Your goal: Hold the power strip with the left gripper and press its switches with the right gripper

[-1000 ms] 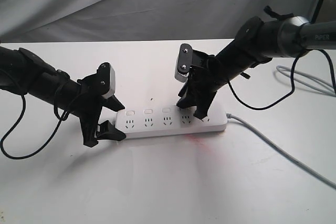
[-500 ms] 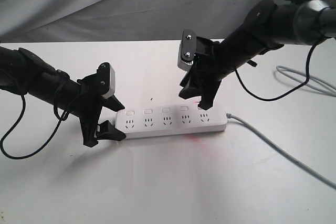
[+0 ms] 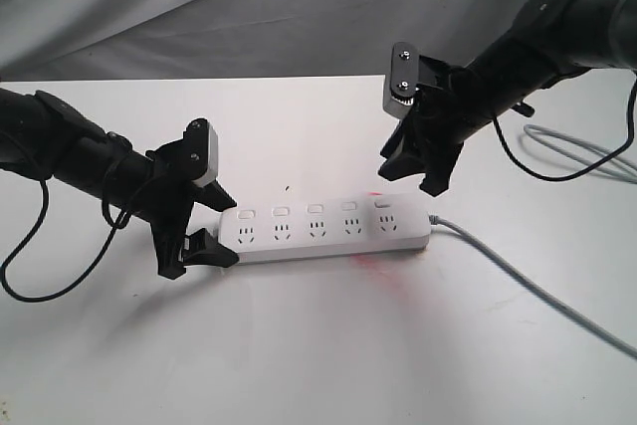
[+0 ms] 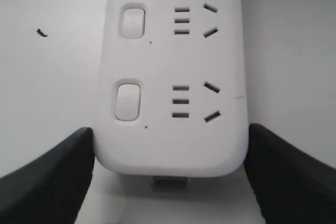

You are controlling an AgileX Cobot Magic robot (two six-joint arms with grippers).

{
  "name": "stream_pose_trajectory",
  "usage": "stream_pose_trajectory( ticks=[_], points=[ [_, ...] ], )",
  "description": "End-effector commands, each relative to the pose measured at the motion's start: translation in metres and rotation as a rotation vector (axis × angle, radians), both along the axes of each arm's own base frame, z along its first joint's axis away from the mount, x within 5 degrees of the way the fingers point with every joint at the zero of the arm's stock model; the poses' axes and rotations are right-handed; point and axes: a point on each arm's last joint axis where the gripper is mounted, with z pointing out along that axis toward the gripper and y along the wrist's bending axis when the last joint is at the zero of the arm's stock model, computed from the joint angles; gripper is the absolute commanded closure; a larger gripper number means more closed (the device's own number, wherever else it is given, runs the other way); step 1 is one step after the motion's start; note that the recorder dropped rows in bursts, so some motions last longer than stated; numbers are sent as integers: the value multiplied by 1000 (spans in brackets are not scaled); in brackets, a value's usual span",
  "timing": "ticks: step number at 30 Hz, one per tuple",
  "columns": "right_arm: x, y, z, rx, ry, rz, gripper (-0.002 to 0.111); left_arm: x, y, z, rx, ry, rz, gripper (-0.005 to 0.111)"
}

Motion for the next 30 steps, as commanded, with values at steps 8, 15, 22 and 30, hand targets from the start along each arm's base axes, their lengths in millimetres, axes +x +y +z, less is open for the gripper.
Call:
stream_pose_trajectory(
  ticks=[8, 15, 22, 30],
  points=[
    [4, 0, -24, 1, 42, -19, 78, 0, 1, -2, 27, -23, -24, 40],
    [4, 2, -27, 13, 47, -21, 78, 0, 1, -2, 27, -23, -24, 40],
    [3, 1, -38, 2, 37, -34, 78, 0, 1, -2, 27, -23, -24, 40],
    [3, 7, -50, 2, 56, -21, 78, 0, 1, -2, 27, -23, -24, 40]
  ],
)
